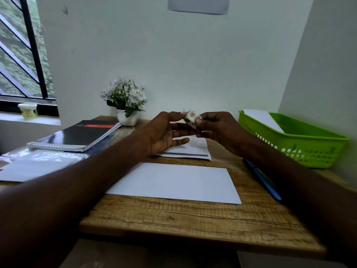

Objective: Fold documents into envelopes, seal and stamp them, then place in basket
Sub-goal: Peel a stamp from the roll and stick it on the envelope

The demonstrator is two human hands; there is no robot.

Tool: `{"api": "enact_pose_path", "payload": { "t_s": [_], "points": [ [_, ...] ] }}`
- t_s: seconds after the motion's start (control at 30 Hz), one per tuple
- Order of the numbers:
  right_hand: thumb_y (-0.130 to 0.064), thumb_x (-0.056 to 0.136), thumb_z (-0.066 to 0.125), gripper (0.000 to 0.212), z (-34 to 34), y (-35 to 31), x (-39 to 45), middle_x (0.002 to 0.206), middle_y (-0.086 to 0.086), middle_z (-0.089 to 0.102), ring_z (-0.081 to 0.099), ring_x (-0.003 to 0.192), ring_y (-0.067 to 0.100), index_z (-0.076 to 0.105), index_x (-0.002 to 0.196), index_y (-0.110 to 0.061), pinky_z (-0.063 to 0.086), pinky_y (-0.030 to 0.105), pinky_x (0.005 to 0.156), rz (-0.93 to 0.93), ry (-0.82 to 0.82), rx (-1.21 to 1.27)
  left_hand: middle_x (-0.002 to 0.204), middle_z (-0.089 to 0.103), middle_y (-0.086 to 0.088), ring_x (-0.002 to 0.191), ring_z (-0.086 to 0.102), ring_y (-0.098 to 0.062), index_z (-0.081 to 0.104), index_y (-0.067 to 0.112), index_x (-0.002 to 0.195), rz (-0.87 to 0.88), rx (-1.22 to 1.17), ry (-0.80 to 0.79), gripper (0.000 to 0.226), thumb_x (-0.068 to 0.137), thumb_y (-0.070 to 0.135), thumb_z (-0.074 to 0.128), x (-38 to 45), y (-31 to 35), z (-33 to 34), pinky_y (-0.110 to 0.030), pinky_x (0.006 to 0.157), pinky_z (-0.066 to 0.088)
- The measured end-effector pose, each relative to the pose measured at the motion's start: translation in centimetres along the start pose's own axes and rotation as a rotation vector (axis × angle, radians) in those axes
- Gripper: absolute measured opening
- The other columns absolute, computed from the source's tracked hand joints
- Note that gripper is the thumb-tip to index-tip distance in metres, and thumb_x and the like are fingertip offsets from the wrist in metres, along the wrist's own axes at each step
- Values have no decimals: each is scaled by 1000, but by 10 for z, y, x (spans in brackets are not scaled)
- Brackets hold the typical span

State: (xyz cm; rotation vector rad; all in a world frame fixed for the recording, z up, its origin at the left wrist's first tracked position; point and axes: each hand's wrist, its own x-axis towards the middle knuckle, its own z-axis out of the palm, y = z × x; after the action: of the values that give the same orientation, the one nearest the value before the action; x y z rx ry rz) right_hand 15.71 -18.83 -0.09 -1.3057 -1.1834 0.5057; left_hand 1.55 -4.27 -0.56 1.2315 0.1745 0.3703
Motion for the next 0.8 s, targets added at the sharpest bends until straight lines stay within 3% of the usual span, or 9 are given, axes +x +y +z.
{"api": "enact_pose_path", "payload": {
  "t_s": [0.1,0.23,0.37,0.47,0.53,0.67,0.8],
  "points": [
    [-10,97,67,10,-1,0,1,91,7,71,66,87,21,75,93,-6,59,32,81,0,13,-12,115,70,-13,107,70,-26,67,18,99,25,27,49,7,98,23,62,3,0,-1,-36,78,55],
    [-8,98,66,13,-2,-1,0,76,2,69,64,77,19,74,89,-6,59,30,77,-1,27,-78,105,70,-11,92,70,-21,63,18,88,104,43,141,10,97,18,63,8,-1,-1,-32,72,52],
    [-13,95,72,13,-6,-3,-1,74,6,67,64,73,20,74,87,-3,61,34,75,24,82,-168,95,73,-8,84,73,-19,65,15,92,148,-66,191,10,99,14,58,8,5,-5,-31,71,52],
    [-38,89,79,23,-13,-1,3,71,-4,71,66,63,10,76,78,-17,57,27,65,-17,218,-657,93,70,-10,83,72,-21,66,10,88,187,2,272,7,94,7,63,7,4,-5,-30,69,53],
    [-40,84,81,20,-18,1,4,74,-8,70,66,71,7,76,76,-22,48,25,65,-38,315,-972,91,70,-11,83,72,-23,63,10,81,230,67,296,14,91,2,65,5,2,-3,-32,70,53],
    [-22,78,83,12,-28,6,1,85,5,74,70,89,22,79,81,-11,45,27,69,63,376,-1159,90,74,-15,86,74,-25,60,12,82,264,197,255,17,90,5,73,3,-2,-1,-30,69,55],
    [-39,84,78,30,-29,10,-2,95,10,76,70,91,26,76,90,-10,50,29,69,247,257,-1230,103,76,-21,93,77,-31,63,9,99,278,321,237,21,86,5,79,2,-7,3,-32,71,56]
  ]
}}
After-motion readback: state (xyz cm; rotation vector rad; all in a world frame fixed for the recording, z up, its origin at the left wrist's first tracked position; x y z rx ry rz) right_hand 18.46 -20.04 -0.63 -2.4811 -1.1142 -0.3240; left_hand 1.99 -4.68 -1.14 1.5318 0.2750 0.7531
